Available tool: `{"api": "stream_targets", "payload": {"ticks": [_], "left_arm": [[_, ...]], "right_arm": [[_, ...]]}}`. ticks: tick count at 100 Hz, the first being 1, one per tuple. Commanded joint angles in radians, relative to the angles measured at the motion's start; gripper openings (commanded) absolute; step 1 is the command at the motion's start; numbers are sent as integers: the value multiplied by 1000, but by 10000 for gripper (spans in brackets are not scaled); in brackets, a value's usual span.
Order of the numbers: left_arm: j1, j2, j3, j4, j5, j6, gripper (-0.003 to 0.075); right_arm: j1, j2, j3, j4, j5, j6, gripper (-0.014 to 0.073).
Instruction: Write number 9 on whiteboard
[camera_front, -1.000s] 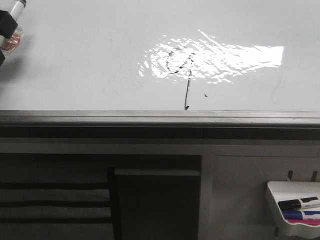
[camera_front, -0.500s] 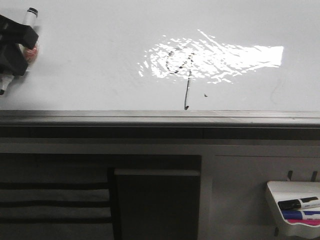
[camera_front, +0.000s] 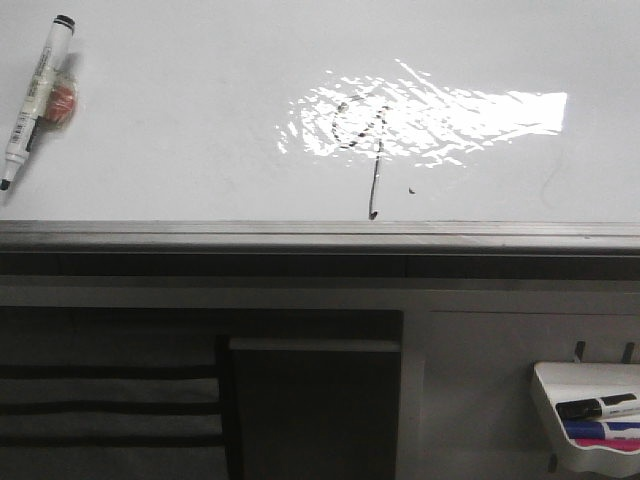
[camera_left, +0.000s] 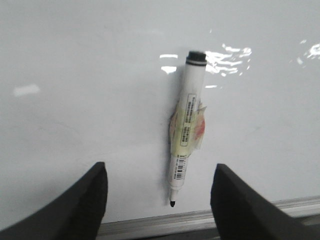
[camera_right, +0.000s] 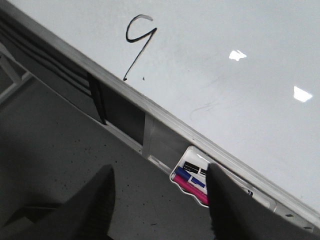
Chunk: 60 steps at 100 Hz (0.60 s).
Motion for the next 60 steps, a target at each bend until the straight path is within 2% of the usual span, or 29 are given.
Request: {"api": "stream_targets", "payload": {"ticks": [1, 24, 36, 45, 60], "left_arm": [[-20, -106, 13, 16, -37, 12, 421], [-52, -334, 205, 16, -73, 12, 420], [-52, -415, 292, 22, -137, 12, 395], [-52, -443, 327, 22, -168, 12, 302], [-52, -444, 336, 26, -175, 12, 83]], "right_arm": [[-5, -33, -6, -41, -70, 79, 352], [-5, -155, 182, -41, -288, 90, 349], [-5, -210, 295, -41, -411, 90, 271], [-5, -229, 347, -41, -474, 90, 157], [-5, -232, 381, -41, -501, 90, -19]]}}
